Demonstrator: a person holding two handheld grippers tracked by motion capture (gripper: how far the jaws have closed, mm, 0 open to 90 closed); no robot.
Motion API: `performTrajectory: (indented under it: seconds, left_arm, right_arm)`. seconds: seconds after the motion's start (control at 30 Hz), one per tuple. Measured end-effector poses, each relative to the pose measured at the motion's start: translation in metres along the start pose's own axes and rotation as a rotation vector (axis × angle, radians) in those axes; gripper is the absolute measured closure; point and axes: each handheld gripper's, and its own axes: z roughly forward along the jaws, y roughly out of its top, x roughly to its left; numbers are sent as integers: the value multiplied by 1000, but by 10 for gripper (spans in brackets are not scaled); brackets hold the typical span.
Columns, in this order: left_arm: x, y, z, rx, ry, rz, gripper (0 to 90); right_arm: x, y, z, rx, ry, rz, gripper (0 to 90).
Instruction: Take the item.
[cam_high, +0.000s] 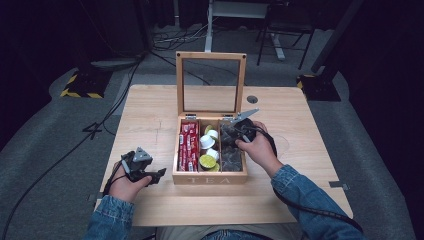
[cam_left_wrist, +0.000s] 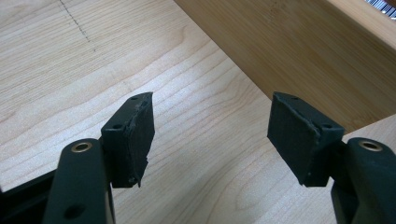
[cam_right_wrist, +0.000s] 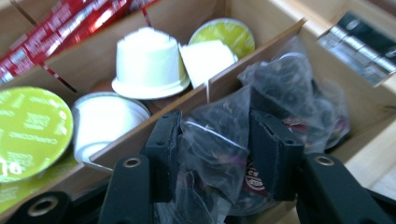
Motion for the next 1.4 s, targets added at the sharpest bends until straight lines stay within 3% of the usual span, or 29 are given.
performTrajectory:
  seconds: [0.2, 0.27, 0.43, 0.7, 1.4]
  left_arm:
    - [0, 0, 0, 0, 1, 1, 323]
    - [0, 0, 0, 2, -1, 0, 323]
    - [1, 0, 0, 0, 0, -2, 323]
    - [2, 0, 0, -1, 5, -1, 323]
    - [7, -3, 1, 7, 10, -18, 323]
  right_arm:
    - [1, -1, 6, 14, -11, -12, 584]
    - [0, -1, 6, 15, -11, -24, 646]
    - [2, 0, 3, 11, -22, -33, 705]
    - [1, 0, -4, -20, -14, -26, 725]
    - [2, 5, -40, -191, 40, 8, 723]
